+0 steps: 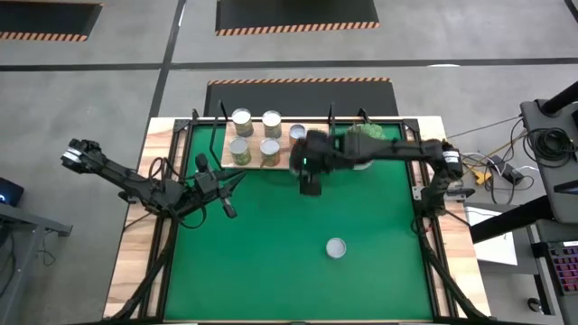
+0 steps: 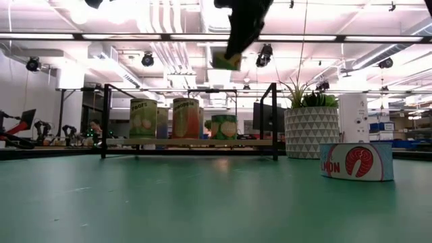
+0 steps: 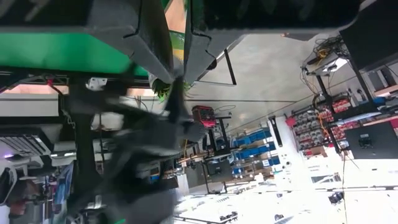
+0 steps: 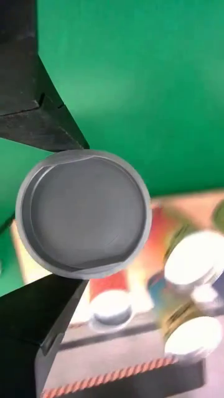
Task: Pick and place cans onto a shelf
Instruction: Put the canned tuna on the shelf
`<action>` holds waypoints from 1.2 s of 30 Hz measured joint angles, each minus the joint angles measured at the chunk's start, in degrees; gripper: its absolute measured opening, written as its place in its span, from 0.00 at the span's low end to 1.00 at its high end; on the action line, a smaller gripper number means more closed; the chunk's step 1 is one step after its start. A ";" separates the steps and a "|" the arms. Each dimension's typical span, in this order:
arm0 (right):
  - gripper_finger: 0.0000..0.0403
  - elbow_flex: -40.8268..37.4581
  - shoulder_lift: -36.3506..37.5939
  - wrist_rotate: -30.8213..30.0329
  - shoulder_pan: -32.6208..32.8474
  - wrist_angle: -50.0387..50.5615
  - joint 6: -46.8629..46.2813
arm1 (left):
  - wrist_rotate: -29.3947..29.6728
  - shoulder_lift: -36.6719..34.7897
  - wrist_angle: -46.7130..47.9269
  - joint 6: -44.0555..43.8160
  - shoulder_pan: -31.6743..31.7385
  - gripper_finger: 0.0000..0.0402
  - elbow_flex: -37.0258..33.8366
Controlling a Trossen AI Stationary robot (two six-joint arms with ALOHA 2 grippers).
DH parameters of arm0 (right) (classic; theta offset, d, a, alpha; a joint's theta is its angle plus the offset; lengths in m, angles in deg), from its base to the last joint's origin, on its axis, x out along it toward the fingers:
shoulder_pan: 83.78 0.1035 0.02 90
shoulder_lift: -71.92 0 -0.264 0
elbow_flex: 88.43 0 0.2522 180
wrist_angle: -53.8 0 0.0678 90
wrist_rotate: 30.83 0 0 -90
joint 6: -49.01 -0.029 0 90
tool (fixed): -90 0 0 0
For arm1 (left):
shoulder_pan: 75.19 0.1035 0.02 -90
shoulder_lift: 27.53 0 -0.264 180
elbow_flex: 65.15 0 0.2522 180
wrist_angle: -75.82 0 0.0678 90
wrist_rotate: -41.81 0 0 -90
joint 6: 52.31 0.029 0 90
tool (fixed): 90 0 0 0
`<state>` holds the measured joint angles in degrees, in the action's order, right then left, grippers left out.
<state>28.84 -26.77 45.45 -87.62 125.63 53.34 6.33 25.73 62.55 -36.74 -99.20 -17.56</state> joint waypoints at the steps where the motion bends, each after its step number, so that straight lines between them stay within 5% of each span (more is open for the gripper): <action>1: 0.72 0.00 0.00 0.01 -1.65 0.56 1.30 | 0.00 0.00 -0.02 0.06 0.00 0.05 0.00; 14: 0.72 -2.87 -0.76 0.19 -17.85 2.53 13.26 | 0.00 0.00 0.00 1.32 0.00 0.05 0.02; 36: 0.72 -13.26 -0.85 0.17 -19.55 -8.88 20.38 | 0.00 0.00 0.00 1.34 0.00 0.05 0.02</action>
<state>15.58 -27.63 45.63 -107.17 116.75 73.72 6.33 25.73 62.55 -35.40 -99.20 -17.54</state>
